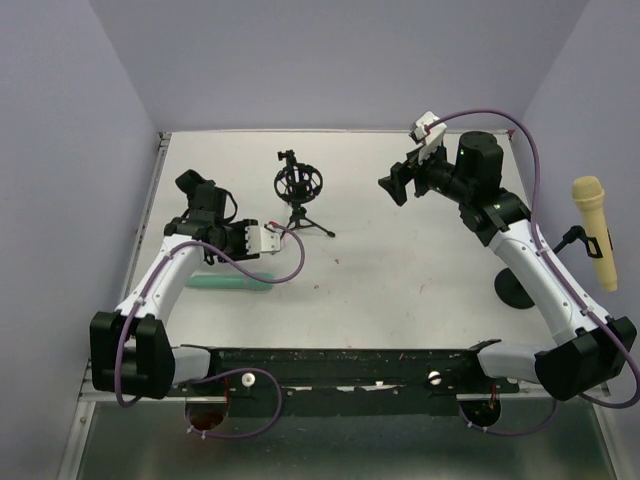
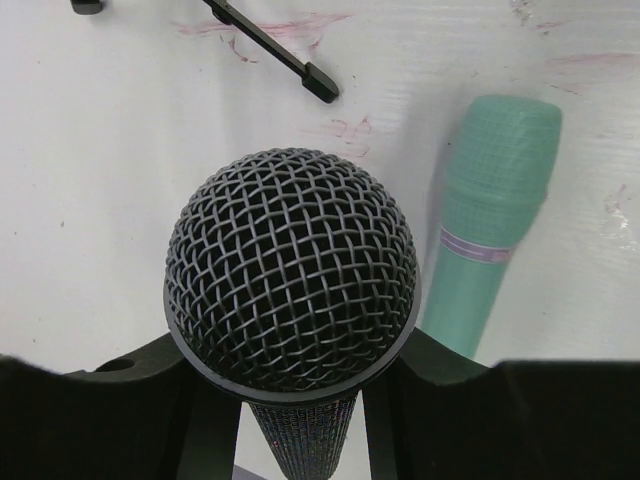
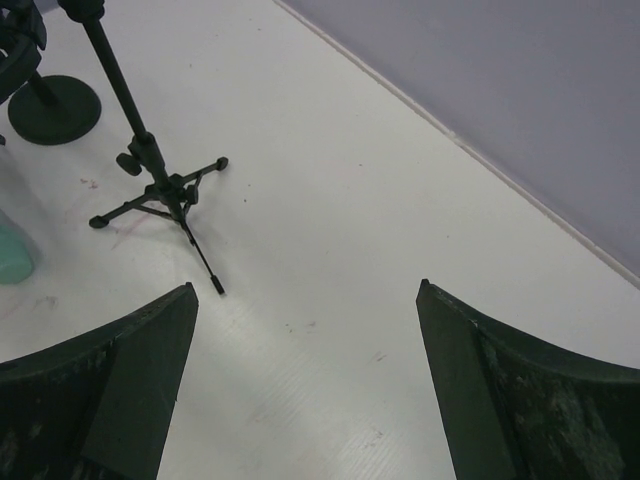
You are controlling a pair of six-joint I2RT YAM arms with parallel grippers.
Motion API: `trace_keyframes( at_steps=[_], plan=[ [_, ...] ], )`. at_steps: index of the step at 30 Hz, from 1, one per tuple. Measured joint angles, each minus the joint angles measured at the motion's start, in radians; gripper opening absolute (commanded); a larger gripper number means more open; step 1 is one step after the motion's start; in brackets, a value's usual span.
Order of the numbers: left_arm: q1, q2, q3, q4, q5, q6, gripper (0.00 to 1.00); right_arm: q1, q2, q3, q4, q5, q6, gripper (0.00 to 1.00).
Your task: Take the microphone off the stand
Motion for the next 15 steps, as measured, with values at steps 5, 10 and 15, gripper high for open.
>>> trace_keyframes(
  at_steps=[5,10,15],
  plan=[
    [-0.04,0.163,0.032,0.074,-0.062,-0.005,0.12,-0.006,-0.004,0.0,0.0,0.002,-0.018,0.97],
    [-0.046,0.262,0.082,0.08,-0.077,-0.037,0.2,-0.015,-0.035,-0.014,0.0,0.002,-0.025,0.97],
    [-0.048,0.28,0.086,0.051,-0.079,-0.045,0.26,-0.019,-0.056,-0.03,0.0,0.001,-0.034,0.97]
  ],
)
